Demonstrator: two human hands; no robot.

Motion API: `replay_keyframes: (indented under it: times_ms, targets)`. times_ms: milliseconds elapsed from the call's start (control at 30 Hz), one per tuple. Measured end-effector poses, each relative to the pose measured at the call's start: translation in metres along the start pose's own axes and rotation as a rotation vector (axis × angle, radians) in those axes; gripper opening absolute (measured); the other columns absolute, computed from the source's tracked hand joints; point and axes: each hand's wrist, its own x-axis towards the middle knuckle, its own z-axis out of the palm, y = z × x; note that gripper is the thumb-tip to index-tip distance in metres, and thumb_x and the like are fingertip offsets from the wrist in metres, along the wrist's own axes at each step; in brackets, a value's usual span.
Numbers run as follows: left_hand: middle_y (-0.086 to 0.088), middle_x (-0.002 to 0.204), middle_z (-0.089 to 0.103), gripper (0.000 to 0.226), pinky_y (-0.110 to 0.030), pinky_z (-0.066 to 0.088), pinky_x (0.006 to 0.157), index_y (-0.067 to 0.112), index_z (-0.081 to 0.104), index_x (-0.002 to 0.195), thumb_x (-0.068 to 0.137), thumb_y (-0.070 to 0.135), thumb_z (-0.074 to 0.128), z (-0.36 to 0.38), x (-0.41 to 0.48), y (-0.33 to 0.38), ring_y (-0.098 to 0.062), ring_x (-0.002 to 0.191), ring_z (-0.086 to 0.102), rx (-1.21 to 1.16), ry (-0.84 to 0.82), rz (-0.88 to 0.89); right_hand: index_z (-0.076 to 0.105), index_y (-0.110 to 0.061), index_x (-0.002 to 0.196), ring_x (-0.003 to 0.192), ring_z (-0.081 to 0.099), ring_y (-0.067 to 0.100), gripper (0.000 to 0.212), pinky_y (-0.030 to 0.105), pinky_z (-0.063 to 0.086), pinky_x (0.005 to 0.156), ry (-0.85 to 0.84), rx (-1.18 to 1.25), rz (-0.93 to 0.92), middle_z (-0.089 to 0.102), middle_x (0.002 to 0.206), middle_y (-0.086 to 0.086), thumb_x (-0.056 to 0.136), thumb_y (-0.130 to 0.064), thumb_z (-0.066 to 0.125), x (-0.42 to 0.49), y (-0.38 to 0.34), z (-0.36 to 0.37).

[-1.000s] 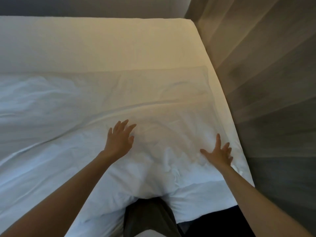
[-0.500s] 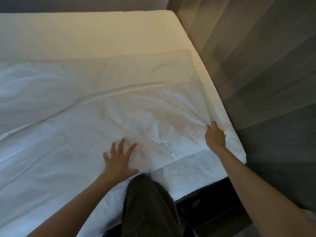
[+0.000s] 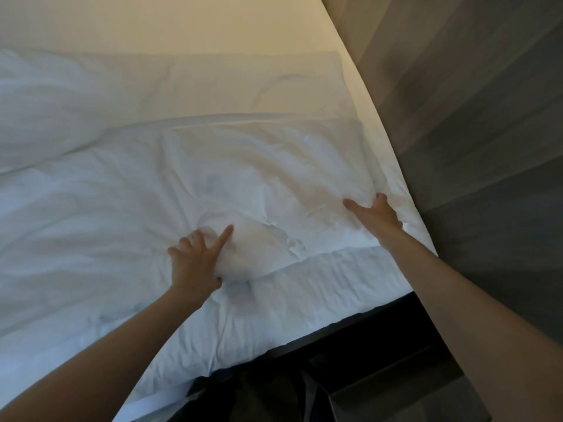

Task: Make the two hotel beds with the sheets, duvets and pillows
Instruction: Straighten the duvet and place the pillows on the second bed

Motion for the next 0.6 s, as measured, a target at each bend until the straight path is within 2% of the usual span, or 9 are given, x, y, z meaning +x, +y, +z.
replay_keyframes:
  times_ms: [67,167,233,300,367,467,533,600]
  targets:
    - [-0.012,0.113,0.054,0.111,-0.033,0.03,0.063,0.04,0.01,0.151,0.062,0.053,0.076,0.003,0.002,0.009,-0.026,0.081,0.053,0.058,-0.004,0.005,0.046,-0.01,0.131,0.123,0.048,0.037,0.06,0.046,0.034,0.106,0.026,-0.072,-0.016,0.055,0.132,0.012,0.09,-0.053,0.056,0.006,0.003,0.01]
    - [-0.005,0.117,0.054,0.101,-0.031,0.042,0.068,0.036,-0.004,0.153,0.082,0.037,0.067,-0.002,0.009,0.018,-0.02,0.091,0.059,0.058,-0.051,-0.023,0.053,-0.01,0.11,0.112,0.053,0.038,0.029,0.042,0.032,0.098,0.159,-0.212,-0.186,0.062,0.117,0.017,0.099,-0.036,0.044,0.001,0.003,0.014]
    - [-0.006,0.124,0.056,0.093,-0.031,0.047,0.077,0.035,-0.006,0.153,0.088,0.023,0.06,-0.006,0.012,0.019,-0.021,0.097,0.062,-0.044,-0.07,-0.039,0.052,-0.01,0.113,0.104,0.057,0.039,0.028,0.044,0.036,0.096,0.248,-0.224,-0.352,0.065,0.111,0.017,0.103,-0.031,0.038,-0.004,0.007,0.004]
    - [-0.005,0.131,0.058,0.094,-0.031,0.047,0.08,0.039,-0.002,0.153,0.085,0.012,0.058,-0.018,0.007,0.017,-0.024,0.1,0.064,-0.198,-0.062,-0.024,0.053,-0.01,0.119,0.097,0.061,0.036,0.03,0.047,0.045,0.09,0.317,-0.188,-0.504,0.067,0.106,0.013,0.104,-0.03,0.038,-0.008,0.015,-0.015]
    - [-0.004,0.127,0.061,0.097,-0.031,0.047,0.073,0.039,0.002,0.152,0.08,0.008,0.06,-0.029,-0.004,0.014,-0.026,0.093,0.066,-0.26,-0.007,0.002,0.056,-0.01,0.12,0.09,0.063,0.032,0.03,0.042,0.049,0.078,0.374,-0.14,-0.605,0.068,0.102,0.011,0.103,-0.03,0.042,-0.012,0.027,-0.036]
    - [-0.006,0.109,0.069,0.11,-0.026,0.035,0.049,0.04,0.009,0.152,0.067,0.001,0.066,-0.032,-0.038,0.011,-0.028,0.069,0.067,-0.286,0.063,0.073,0.062,-0.006,0.116,0.081,0.063,0.03,0.029,0.029,0.039,0.066,0.45,-0.118,-0.671,0.069,0.094,0.013,0.102,-0.027,0.047,-0.013,0.051,-0.065]
    - [-0.006,0.095,0.072,0.12,-0.021,0.024,0.042,0.043,0.016,0.151,0.055,-0.005,0.07,-0.023,-0.059,0.023,-0.026,0.05,0.062,-0.301,0.075,0.089,0.062,-0.008,0.113,0.081,0.064,0.03,0.029,0.028,0.039,0.066,0.407,-0.156,-0.656,0.068,0.092,0.012,0.102,-0.03,0.047,-0.004,0.073,-0.073]
    - [-0.005,0.096,0.071,0.122,-0.02,0.023,0.04,0.042,0.014,0.152,0.055,-0.007,0.069,-0.013,-0.07,0.038,-0.024,0.047,0.061,-0.28,0.014,0.092,0.059,-0.01,0.111,0.088,0.063,0.032,0.029,0.032,0.042,0.068,0.272,-0.208,-0.534,0.067,0.099,0.012,0.102,-0.033,0.044,0.012,0.09,-0.068]
